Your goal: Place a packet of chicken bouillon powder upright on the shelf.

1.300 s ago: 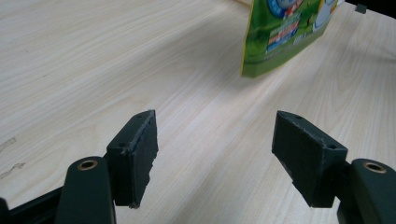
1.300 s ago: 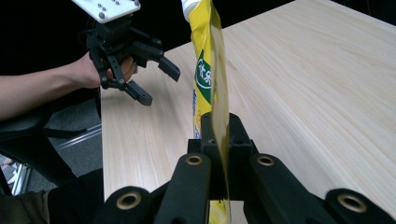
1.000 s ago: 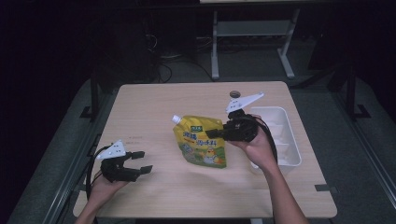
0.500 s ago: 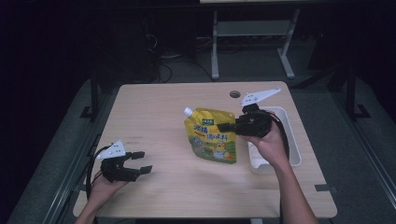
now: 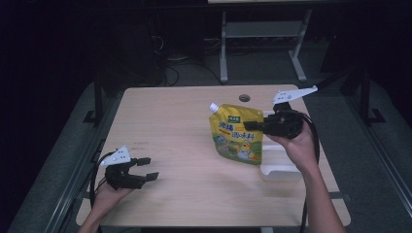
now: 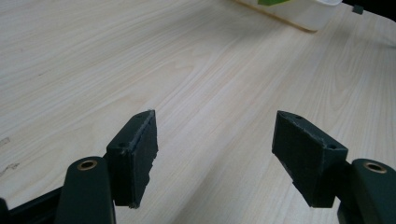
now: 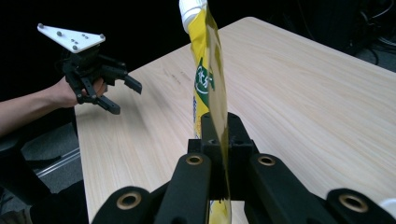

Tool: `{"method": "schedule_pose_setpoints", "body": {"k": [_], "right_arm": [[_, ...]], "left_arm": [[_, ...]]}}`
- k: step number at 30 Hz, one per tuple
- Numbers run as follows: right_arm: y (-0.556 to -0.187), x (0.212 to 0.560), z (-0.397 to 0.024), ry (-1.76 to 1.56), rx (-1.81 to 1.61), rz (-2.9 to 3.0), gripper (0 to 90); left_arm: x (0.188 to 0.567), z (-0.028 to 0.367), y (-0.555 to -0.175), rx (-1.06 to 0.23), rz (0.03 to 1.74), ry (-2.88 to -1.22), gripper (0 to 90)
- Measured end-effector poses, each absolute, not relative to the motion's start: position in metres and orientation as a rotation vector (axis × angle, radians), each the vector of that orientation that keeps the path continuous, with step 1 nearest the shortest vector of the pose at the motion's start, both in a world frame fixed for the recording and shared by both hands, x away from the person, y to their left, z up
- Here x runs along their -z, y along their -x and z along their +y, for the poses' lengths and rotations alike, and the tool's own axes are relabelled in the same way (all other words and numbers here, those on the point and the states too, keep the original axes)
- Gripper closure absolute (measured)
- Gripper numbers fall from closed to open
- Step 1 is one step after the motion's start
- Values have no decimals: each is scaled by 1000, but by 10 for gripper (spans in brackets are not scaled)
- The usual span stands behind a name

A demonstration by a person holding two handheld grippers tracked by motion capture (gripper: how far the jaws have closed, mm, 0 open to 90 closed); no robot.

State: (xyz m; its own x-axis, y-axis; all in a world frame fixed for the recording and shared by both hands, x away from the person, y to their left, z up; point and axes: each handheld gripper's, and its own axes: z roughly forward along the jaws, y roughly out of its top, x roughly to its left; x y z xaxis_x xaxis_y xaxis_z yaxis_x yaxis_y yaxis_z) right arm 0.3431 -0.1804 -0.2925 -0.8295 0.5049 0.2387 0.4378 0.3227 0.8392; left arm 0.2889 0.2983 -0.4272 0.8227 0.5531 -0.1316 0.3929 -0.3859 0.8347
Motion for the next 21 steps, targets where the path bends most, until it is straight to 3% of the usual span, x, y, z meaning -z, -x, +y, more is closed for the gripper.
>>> {"method": "schedule_pose_setpoints", "body": {"k": [21], "right_arm": [[-333, 287, -236, -1008, -1521, 2406, 892]], "left_arm": [[428, 300, -290, -205, 713, -2018, 306]]}}
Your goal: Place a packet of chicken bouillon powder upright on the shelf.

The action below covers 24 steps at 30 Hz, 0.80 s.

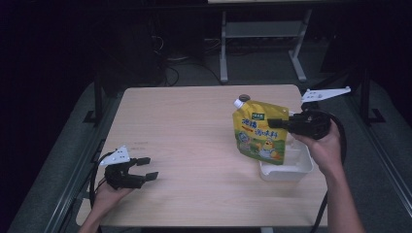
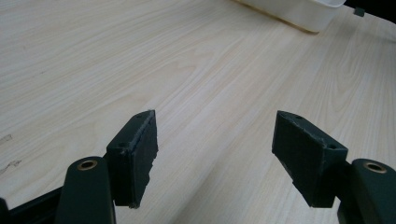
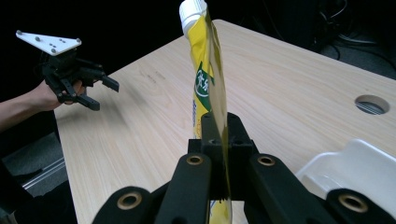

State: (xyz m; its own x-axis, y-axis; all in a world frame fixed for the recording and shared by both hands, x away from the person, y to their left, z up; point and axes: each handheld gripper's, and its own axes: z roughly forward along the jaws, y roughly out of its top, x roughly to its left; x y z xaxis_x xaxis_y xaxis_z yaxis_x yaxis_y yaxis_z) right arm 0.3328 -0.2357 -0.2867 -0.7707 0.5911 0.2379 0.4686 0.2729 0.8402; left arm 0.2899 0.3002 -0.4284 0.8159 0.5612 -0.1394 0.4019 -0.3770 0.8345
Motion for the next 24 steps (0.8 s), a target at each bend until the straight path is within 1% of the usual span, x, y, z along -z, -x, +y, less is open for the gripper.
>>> {"method": "schedule_pose_setpoints", "body": {"k": [11, 24], "right_arm": [[-326, 284, -258, -1043, -1525, 2358, 892], [-321, 293, -284, -1124, -1508, 2307, 892]], "left_arm": [[429, 301, -290, -205, 719, -2013, 306], [430, 299, -290, -206, 720, -2014, 306]]}}
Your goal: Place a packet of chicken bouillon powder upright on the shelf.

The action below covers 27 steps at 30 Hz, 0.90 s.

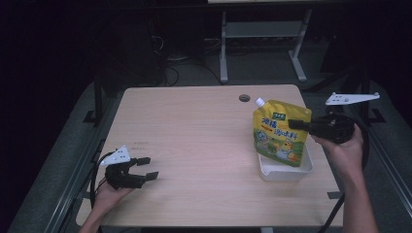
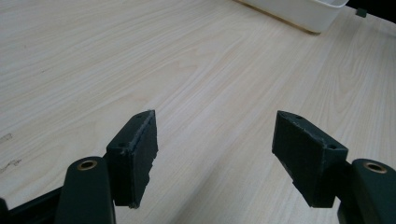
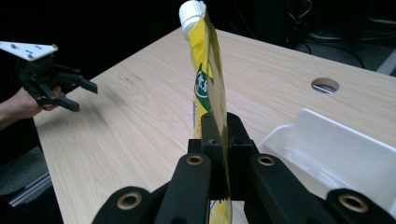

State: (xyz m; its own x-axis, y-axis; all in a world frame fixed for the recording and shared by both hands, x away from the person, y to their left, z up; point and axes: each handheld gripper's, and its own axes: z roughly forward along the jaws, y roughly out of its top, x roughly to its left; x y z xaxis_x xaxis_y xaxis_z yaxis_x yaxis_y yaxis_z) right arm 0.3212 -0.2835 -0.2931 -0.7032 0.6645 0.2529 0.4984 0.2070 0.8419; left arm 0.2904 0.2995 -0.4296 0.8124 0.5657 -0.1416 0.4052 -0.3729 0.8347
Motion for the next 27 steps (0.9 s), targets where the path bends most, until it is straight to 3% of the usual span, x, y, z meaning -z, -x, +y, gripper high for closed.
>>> {"method": "schedule_pose_setpoints", "body": {"k": [27], "right_arm": [[-325, 321, -297, -1205, -1460, 2333, 889]], "left_arm": [[431, 299, -291, -203, 719, -2016, 305]]}}
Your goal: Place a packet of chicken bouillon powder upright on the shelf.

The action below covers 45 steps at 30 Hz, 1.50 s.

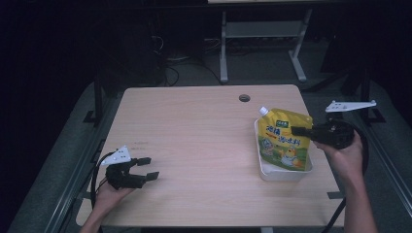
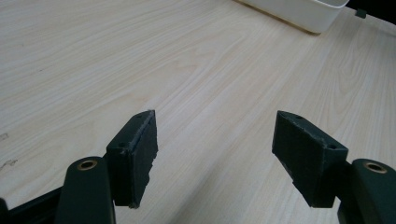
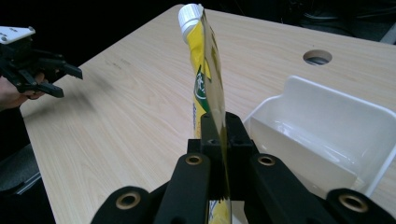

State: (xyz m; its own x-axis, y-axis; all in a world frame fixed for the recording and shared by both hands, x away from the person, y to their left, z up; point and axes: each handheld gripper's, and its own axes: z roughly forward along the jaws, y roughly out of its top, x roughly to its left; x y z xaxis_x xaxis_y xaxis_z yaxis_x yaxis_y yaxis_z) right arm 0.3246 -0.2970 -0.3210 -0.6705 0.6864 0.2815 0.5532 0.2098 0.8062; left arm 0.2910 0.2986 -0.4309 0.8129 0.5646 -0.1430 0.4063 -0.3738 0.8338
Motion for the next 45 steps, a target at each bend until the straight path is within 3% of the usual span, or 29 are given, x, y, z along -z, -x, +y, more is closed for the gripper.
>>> {"method": "schedule_pose_setpoints", "body": {"k": [45], "right_arm": [[-313, 367, -328, -1348, -1522, 2267, 861]], "left_arm": [[433, 300, -293, -189, 741, -2010, 299]]}}
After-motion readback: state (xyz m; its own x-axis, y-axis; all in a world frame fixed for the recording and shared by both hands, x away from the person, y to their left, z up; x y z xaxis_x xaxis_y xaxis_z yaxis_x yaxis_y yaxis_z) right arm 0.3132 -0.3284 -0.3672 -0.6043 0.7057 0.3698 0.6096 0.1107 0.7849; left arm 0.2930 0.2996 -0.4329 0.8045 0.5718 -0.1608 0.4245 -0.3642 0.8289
